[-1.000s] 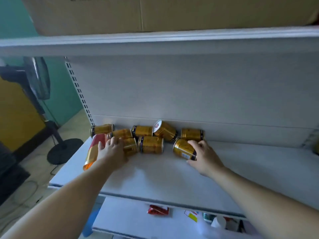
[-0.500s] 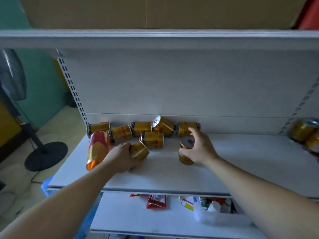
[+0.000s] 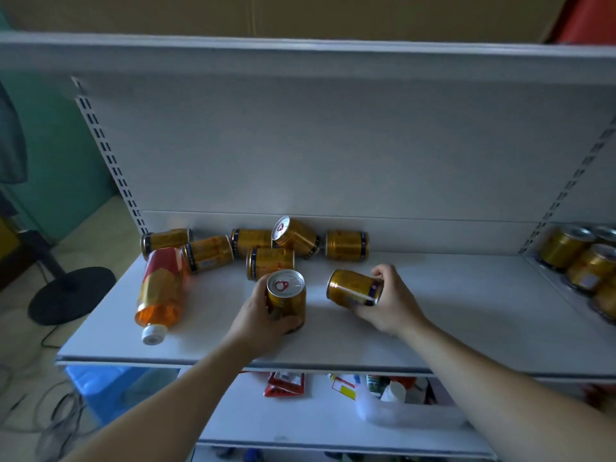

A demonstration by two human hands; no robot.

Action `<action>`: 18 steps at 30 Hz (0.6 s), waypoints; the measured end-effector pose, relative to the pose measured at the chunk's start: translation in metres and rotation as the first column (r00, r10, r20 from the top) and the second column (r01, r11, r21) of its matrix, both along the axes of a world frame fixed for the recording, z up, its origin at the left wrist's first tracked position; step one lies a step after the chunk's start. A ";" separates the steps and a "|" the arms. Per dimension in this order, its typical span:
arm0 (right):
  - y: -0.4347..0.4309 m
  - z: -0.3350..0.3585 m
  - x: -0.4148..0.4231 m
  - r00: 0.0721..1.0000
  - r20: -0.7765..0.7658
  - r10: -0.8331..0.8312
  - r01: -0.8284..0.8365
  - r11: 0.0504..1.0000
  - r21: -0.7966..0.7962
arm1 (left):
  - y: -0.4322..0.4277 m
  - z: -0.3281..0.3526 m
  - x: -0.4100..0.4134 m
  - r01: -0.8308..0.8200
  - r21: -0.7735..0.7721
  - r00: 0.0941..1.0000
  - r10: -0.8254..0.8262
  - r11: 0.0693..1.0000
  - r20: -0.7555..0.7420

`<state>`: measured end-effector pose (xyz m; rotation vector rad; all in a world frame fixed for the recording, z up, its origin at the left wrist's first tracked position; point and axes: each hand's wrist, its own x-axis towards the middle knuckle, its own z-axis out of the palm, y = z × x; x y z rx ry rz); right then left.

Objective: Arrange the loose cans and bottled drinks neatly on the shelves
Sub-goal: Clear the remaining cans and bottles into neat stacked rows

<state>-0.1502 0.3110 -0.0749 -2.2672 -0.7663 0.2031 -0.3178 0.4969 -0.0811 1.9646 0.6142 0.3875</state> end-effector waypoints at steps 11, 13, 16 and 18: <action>-0.010 0.008 0.017 0.993 -0.083 0.082 -0.081 0.997 0.008 | -0.021 -0.004 0.019 -0.061 -0.031 0.996 0.063 0.998 0.057; -0.022 -0.001 0.018 0.985 -0.174 0.012 0.015 0.988 0.153 | -0.028 -0.007 0.023 -0.071 -0.062 0.994 0.075 0.996 0.075; -0.036 -0.014 0.017 0.973 -0.227 -0.038 0.101 0.957 0.272 | -0.043 -0.013 0.037 -0.070 -0.073 0.995 0.074 0.995 0.062; -0.042 -0.016 0.018 0.974 -0.225 -0.034 0.097 0.956 0.278 | -0.053 -0.014 0.045 -0.050 -0.052 0.998 0.052 0.997 0.041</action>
